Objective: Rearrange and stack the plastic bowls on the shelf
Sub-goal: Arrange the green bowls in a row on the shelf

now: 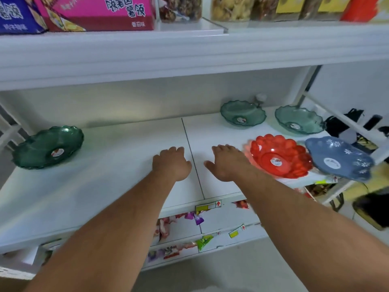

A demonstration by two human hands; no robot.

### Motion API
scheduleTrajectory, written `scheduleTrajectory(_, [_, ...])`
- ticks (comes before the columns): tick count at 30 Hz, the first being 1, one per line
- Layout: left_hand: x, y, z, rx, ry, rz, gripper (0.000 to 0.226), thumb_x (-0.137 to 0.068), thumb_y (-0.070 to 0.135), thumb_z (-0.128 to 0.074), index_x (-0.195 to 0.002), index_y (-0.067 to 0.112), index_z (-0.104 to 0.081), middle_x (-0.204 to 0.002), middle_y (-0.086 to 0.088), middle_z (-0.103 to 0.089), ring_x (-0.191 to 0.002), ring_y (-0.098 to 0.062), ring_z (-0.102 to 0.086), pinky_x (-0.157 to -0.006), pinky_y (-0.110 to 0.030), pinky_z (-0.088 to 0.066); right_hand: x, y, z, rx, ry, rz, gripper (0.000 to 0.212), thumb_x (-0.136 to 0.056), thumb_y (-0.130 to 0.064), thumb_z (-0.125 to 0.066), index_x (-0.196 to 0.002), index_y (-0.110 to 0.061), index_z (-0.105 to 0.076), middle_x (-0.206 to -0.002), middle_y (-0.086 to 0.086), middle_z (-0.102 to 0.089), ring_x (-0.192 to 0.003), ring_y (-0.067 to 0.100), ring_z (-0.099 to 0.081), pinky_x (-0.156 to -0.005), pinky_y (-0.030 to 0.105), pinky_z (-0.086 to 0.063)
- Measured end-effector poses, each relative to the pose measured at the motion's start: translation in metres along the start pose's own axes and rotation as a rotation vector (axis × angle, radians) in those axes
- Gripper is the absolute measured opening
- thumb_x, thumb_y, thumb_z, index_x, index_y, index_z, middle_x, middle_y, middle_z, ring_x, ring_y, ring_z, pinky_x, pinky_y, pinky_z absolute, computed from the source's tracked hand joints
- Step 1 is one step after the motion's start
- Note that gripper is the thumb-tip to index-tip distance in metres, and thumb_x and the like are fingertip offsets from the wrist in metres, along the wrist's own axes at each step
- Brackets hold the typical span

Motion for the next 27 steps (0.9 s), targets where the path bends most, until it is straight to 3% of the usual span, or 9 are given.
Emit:
scheduleTrajectory(4, [-0.005,0.045,0.005,-0.004,-0.002,-0.017,0.064,-0.096,0.05,-0.038,-0.152,0.021,-0.03,-0.154,-0.005,-0.037,-0.136,-0.031,-0.038,-0.104,-0.044,-0.034,0.008,0.044,0.004,-0.032,0.016,-0.032,0.065,-0.096,-0.057,-0.039,-0.14,-0.01,-0.044,-0.141,0.013,-0.052,-0.13,0.033,-0.045,-0.102,0.046,-0.042])
scheduleTrajectory(13, [-0.019,0.183,0.011,0.056,0.022,-0.019,0.061,-0.096,0.047,-0.038,-0.151,0.021,-0.032,-0.152,-0.005,-0.039,-0.134,-0.031,-0.04,-0.104,-0.043,-0.035,0.026,0.189,0.015,-0.092,0.068,-0.066,0.07,-0.095,-0.057,-0.039,-0.149,-0.013,-0.036,-0.151,0.016,-0.043,-0.136,0.037,-0.041,-0.11,0.047,-0.037])
scheduleTrajectory(18, [-0.023,0.254,0.002,0.094,0.025,0.021,0.06,-0.096,0.047,-0.039,-0.15,0.021,-0.033,-0.152,-0.006,-0.039,-0.134,-0.032,-0.041,-0.104,-0.044,-0.036,0.03,0.268,0.014,-0.086,0.052,-0.089,0.07,-0.092,-0.06,-0.04,-0.143,-0.012,-0.042,-0.143,0.017,-0.05,-0.127,0.038,-0.048,-0.1,0.046,-0.042])
scheduleTrajectory(27, [-0.062,0.315,-0.011,0.139,0.008,0.033,0.062,-0.095,0.048,-0.039,-0.15,0.02,-0.034,-0.151,-0.008,-0.042,-0.133,-0.034,-0.043,-0.105,-0.046,-0.037,0.014,0.347,0.01,-0.169,0.064,-0.104,0.065,-0.094,-0.06,-0.038,-0.133,-0.01,-0.048,-0.131,0.018,-0.057,-0.119,0.038,-0.053,-0.095,0.047,-0.047])
Point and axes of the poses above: each hand's wrist, its own x-axis away from the middle knuckle, its own z-axis out of the back of the hand, y = z × x, the point moved 7 cm from there along -x, towards the middle knuckle
